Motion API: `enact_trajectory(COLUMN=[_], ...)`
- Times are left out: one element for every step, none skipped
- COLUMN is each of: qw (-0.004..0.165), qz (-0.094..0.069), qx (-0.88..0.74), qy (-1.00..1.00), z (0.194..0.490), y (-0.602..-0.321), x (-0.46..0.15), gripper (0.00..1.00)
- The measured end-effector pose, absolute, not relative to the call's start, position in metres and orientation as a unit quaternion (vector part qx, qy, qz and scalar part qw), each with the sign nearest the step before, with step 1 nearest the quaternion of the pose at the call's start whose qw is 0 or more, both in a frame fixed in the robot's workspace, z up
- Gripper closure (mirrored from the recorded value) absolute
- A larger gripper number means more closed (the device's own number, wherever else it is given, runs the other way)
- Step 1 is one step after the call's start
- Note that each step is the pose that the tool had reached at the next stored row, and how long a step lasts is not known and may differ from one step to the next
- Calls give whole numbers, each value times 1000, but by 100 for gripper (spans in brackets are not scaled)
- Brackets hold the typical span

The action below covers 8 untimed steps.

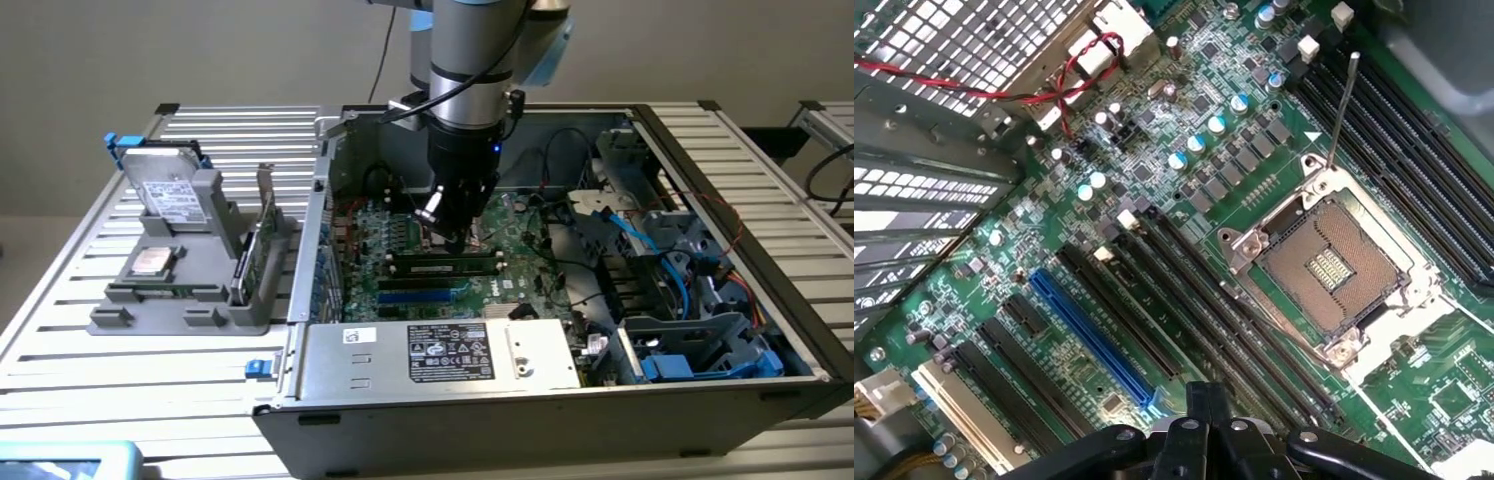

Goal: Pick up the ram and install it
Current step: 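Press down the ram until it locks into place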

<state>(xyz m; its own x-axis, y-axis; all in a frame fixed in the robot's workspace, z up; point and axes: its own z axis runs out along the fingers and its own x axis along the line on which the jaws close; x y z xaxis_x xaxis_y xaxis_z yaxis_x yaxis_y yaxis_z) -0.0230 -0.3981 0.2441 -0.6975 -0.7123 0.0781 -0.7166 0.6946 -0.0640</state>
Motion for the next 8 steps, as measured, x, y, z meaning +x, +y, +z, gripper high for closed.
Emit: enact_trajectory(qw=[23,23,23,23,23,23,23,23], qz=[45,45,45,45,45,45,45,45], qx=[383,378,372,366,361,356,350,344], qy=[-922,-925,-927,-929,-931,-933,-936,-938], z=[244,244,244,244,244,244,244,244], y=[-398,-398,-398,-398,-398,-398,-398,-398], x=[-23,-23,-23,-23,-23,-23,-23,-23], gripper=[89,89,89,89,89,89,89,89])
